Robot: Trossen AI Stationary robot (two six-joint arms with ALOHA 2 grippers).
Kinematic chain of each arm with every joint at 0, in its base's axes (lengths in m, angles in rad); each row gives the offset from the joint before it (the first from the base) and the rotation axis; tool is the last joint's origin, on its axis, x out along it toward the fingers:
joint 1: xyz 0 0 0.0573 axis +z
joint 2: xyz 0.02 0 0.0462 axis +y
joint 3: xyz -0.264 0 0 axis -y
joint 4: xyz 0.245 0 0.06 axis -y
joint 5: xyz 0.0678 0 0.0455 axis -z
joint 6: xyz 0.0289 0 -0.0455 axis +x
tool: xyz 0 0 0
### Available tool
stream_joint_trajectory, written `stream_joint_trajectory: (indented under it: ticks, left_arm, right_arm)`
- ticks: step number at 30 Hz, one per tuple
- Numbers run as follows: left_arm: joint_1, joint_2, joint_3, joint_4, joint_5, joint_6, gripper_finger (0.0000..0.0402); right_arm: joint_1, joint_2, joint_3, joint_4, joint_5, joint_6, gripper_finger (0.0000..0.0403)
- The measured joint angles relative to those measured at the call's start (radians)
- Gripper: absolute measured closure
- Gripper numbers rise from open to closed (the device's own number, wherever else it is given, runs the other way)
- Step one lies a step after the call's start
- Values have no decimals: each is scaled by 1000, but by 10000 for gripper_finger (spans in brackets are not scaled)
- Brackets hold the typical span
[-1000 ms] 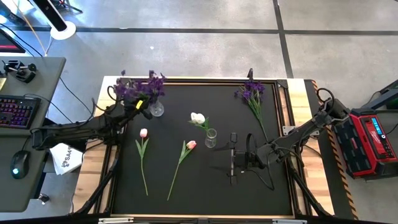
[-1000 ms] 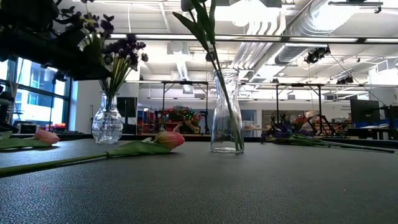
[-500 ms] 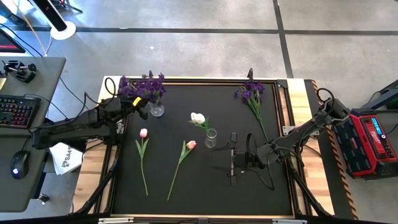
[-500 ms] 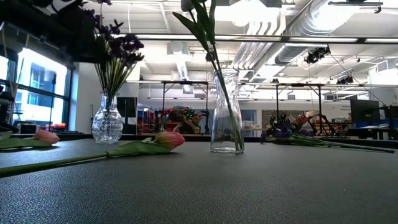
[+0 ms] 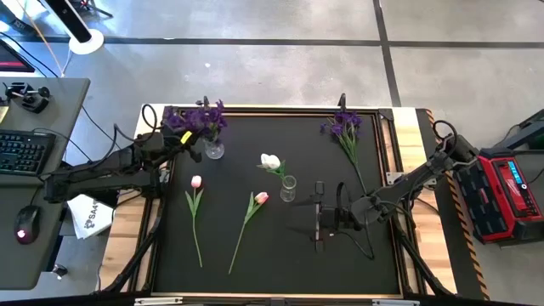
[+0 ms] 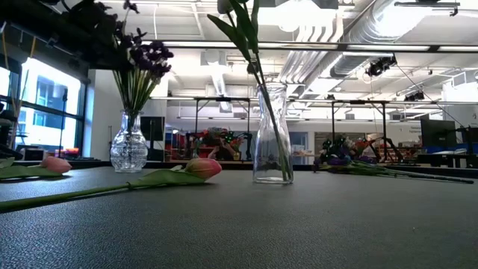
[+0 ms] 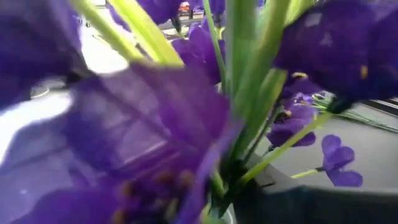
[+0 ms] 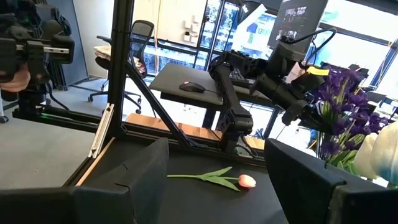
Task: Sort flowers into vase by color
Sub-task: Put the bottom violet flower into the left transparent flower vase
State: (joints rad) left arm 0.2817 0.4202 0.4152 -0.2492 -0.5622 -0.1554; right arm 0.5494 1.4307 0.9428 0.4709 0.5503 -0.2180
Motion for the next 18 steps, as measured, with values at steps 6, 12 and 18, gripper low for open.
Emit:
stream_joint_trajectory:
  ticks: [6, 12, 18]
  left_arm:
    - [0, 8, 19, -11, 0, -32, 389]
    - [2, 8, 68, -68, 3, -56, 392]
    - [23, 46, 68, -119, 0, -99, 393]
  right_arm:
    - [-1, 0, 0, 0, 0, 0, 155]
    - [-13, 0, 0, -9, 0, 20, 155]
    - [-38, 0, 0, -29, -1, 62, 155]
